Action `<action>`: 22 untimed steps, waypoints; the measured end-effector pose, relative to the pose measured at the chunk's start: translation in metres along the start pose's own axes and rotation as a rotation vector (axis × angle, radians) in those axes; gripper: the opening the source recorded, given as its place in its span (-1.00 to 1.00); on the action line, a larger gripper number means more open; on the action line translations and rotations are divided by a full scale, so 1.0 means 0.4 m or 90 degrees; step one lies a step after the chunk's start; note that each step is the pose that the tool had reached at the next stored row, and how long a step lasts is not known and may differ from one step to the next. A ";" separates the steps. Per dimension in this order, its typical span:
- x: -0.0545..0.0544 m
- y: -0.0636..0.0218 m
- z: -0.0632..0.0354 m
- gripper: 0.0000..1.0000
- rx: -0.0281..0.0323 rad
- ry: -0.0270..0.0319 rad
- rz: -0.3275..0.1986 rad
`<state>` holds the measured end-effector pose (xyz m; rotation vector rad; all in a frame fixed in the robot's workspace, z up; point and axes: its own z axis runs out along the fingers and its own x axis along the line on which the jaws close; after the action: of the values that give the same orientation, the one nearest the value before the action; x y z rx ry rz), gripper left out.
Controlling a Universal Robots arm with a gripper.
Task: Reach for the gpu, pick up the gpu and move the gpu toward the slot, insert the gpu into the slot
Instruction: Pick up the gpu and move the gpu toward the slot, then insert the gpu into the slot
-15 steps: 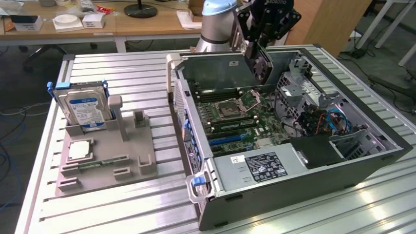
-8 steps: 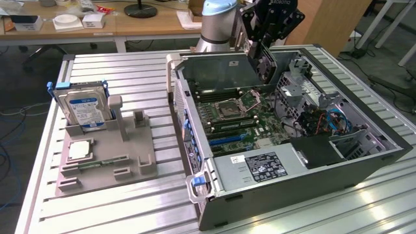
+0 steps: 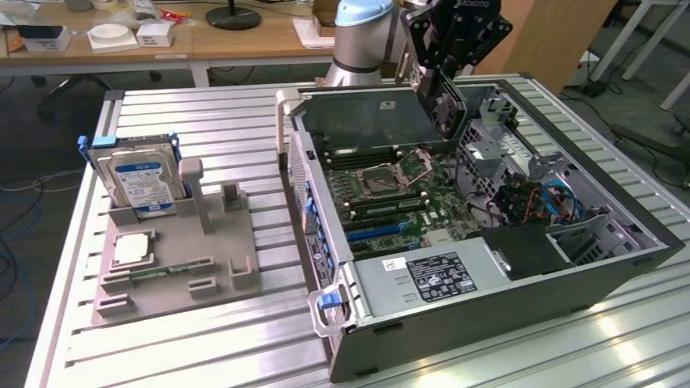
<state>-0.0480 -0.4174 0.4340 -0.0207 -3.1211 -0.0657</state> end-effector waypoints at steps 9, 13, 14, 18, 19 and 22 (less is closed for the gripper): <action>-0.007 0.000 0.000 -0.47 0.0000 0.0000 0.000; -0.007 0.000 0.000 -0.47 0.0000 0.0000 0.000; -0.007 0.000 0.000 -0.47 0.0000 0.0000 0.000; -0.007 0.000 0.000 -0.47 0.0000 0.0000 0.000; -0.007 0.000 0.000 -0.47 0.0000 0.0000 0.000; -0.007 0.000 0.000 -0.47 0.0000 0.0000 0.000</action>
<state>-0.0452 -0.4174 0.4340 -0.0198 -3.1212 -0.0657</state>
